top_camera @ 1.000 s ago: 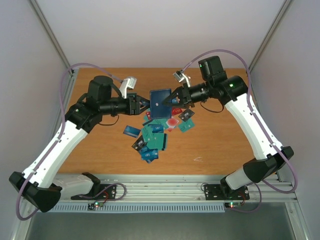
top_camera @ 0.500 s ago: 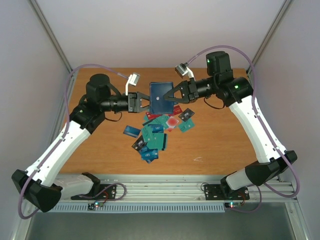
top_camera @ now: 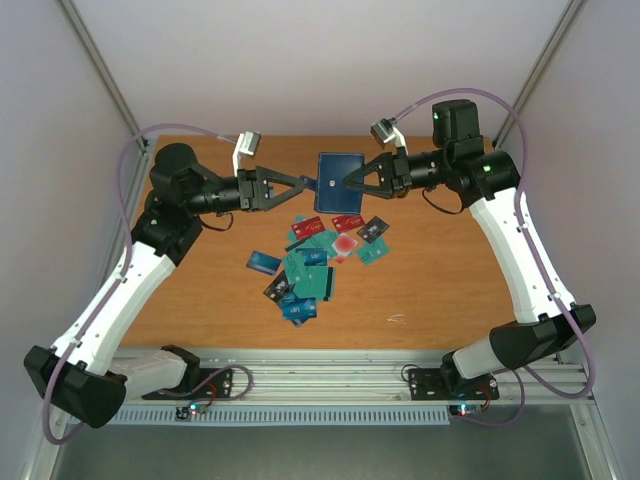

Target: Put the credit cards into the card holder

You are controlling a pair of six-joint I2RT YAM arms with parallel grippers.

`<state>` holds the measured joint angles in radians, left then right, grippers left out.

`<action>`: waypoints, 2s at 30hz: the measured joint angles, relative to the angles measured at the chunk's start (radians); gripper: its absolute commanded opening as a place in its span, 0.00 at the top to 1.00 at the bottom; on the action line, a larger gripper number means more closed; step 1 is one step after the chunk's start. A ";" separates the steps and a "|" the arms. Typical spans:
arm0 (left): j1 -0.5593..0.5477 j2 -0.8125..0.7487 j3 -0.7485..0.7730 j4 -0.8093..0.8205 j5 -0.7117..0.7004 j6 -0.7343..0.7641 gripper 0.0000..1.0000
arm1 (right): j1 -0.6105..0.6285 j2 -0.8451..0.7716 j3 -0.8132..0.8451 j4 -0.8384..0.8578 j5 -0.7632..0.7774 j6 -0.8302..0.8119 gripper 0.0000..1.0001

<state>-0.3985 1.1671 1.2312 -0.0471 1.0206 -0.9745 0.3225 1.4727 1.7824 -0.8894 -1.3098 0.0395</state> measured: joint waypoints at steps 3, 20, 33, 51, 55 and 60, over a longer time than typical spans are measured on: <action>-0.001 -0.004 0.000 0.021 0.013 -0.010 0.38 | -0.001 0.000 0.000 -0.017 0.000 -0.006 0.98; -0.024 0.033 -0.001 0.031 0.015 -0.013 0.48 | -0.001 0.001 0.000 0.029 -0.023 0.031 0.97; -0.061 0.063 -0.001 0.036 0.014 -0.006 0.56 | -0.001 0.006 0.000 0.060 -0.035 0.066 0.97; -0.080 0.119 -0.008 0.235 0.066 -0.130 1.00 | -0.010 0.006 0.000 0.059 -0.014 0.067 0.94; -0.078 0.140 -0.023 0.303 0.083 -0.203 1.00 | -0.015 0.006 0.000 0.038 0.010 0.054 0.60; -0.087 0.151 -0.021 0.279 0.077 -0.199 1.00 | -0.004 0.031 0.059 -0.121 0.151 -0.040 0.13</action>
<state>-0.4850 1.3186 1.2106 0.2321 1.0973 -1.1732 0.3187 1.5032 1.8412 -1.0107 -1.1591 -0.0006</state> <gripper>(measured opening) 0.025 0.694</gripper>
